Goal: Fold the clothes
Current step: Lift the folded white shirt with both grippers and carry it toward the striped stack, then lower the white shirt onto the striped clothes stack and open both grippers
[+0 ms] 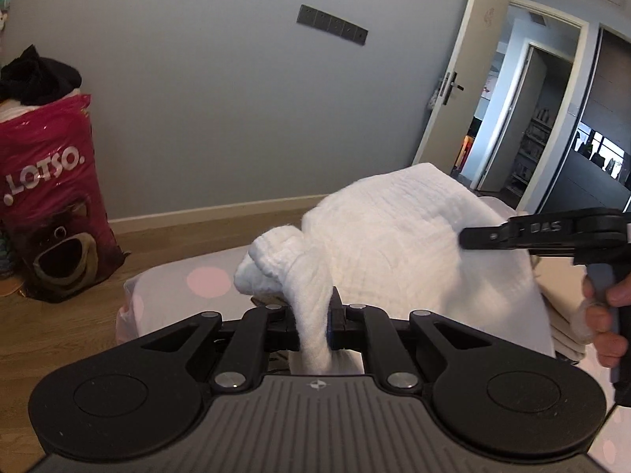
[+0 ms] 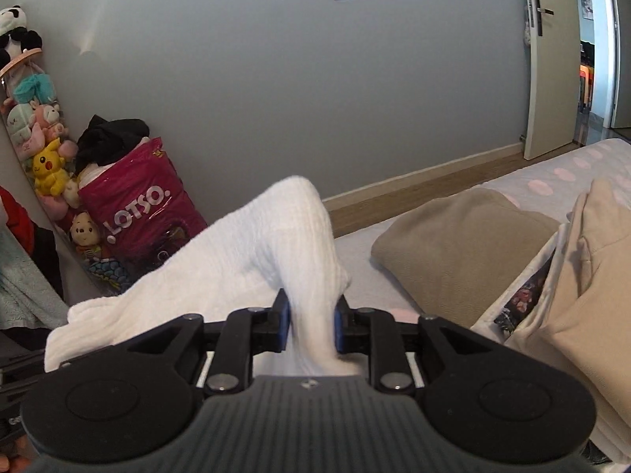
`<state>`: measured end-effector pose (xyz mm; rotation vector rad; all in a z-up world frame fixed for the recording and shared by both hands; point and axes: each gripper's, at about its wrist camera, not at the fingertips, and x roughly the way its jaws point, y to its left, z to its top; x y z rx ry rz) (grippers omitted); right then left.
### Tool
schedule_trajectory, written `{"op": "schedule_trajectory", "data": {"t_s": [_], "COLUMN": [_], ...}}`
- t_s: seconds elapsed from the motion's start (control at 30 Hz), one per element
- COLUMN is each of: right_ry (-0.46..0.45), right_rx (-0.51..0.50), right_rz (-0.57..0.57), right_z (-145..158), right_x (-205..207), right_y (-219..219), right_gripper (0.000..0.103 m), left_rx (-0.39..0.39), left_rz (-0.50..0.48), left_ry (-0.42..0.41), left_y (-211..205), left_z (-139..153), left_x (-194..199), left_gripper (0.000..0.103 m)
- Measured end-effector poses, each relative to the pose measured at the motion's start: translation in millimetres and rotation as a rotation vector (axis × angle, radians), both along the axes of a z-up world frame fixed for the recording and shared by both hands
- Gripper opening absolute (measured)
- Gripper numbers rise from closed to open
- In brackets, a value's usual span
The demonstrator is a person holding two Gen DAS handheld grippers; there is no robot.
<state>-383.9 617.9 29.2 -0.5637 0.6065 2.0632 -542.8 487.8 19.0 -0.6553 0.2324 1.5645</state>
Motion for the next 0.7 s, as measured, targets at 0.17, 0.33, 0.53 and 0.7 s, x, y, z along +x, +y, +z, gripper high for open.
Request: {"op": "schedule_trajectory", "data": {"t_s": [0.17,0.33,0.53,0.7], "right_ry": [-0.003,-0.030,-0.066,-0.074], "right_rx": [0.028,0.040,0.011,-0.055], "right_rz": [-0.033,-0.014,0.020,-0.035], "right_z": [13,14,-3,-33], "right_x": [9,23,31,35], "right_y": [-14,-25,-46,-44], "right_gripper": [0.035,0.032,0.025,0.022], "left_rx": [-0.041,-0.026,0.018,-0.082], "left_rz": [0.034,0.096,-0.032,-0.102], "left_ry": [0.031,0.087,0.156,0.148], "left_y": [3,-3,-9,7], "left_z": [0,8,17,-6], "left_x": [-7,-11,11,28], "left_gripper": [0.014,0.022,0.023,0.023]}}
